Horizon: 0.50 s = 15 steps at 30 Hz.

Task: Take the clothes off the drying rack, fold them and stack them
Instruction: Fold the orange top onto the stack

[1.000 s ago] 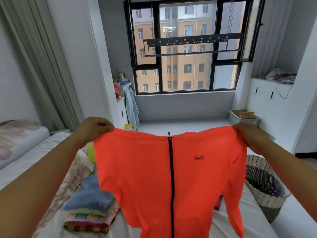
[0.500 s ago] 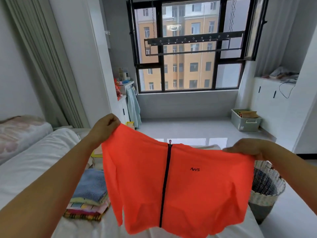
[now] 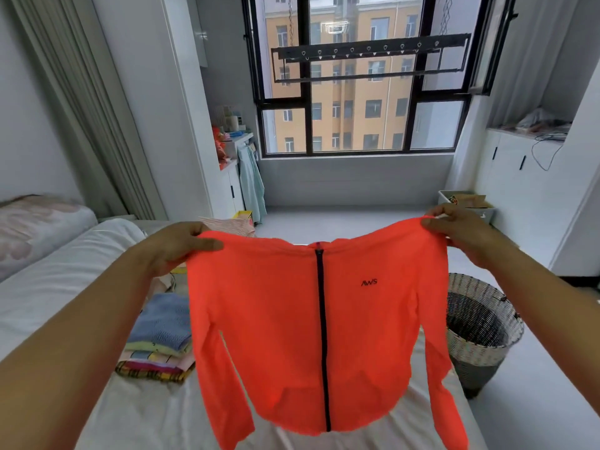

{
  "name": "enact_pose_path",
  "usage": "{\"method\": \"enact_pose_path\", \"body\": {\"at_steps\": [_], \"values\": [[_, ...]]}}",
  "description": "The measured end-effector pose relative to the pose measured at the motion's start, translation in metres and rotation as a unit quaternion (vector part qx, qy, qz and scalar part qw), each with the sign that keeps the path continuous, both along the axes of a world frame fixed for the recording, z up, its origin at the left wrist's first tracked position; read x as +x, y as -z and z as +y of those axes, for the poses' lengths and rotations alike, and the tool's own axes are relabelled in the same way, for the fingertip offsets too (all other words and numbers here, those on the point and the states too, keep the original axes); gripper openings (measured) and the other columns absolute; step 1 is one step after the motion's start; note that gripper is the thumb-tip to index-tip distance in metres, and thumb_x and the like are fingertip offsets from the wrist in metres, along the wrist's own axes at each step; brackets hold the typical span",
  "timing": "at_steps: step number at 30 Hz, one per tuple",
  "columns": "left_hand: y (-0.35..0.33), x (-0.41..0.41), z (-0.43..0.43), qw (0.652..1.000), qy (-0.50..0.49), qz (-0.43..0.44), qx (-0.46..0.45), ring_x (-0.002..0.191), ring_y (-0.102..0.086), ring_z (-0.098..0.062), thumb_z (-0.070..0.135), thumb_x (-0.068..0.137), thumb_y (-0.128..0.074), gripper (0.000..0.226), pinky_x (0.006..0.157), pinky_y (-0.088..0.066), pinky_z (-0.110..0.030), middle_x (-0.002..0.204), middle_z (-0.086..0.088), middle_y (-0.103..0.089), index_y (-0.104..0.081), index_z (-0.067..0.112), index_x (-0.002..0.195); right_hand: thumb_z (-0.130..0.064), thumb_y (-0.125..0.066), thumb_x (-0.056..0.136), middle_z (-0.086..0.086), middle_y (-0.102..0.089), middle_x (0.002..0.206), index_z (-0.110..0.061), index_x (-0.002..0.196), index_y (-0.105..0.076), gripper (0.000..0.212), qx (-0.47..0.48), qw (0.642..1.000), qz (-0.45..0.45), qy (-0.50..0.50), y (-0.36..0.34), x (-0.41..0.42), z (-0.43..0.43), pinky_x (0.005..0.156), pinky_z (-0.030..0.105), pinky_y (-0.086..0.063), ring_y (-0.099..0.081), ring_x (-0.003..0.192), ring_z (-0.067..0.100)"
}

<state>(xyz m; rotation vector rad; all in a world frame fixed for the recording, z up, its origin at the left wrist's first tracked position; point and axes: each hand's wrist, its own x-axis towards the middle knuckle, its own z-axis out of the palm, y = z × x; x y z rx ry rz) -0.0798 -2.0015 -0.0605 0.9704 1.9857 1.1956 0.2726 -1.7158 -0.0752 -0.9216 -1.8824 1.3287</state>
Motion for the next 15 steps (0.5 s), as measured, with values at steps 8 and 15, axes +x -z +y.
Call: {"method": "enact_pose_path", "body": {"at_steps": [8,15], "values": [[0.017,0.0,-0.012,0.997,-0.058,0.049,0.003,0.074,-0.051,-0.019,0.007,0.089,-0.057,0.015,0.071,-0.041,-0.027,0.078,-0.007,-0.06,-0.061,0.008,0.075,0.001,-0.057,0.086,0.004,-0.055,0.075,-0.015,0.077,-0.055,0.018,-0.138,0.987,0.036,-0.077,0.007,0.014,0.009,0.057,0.025,-0.045,-0.052,0.066,0.013],[0.049,-0.009,-0.028,0.996,-0.047,0.012,-0.069,0.084,-0.055,-0.024,0.012,0.09,-0.056,0.022,0.074,-0.045,-0.028,0.093,-0.017,-0.061,-0.062,-0.008,0.098,-0.017,-0.088,0.043,0.007,-0.061,0.065,-0.006,0.073,-0.058,0.044,-0.229,0.95,-0.086,-0.196,0.044,0.014,0.01,0.045,0.021,-0.052,-0.059,0.05,0.01]]}}
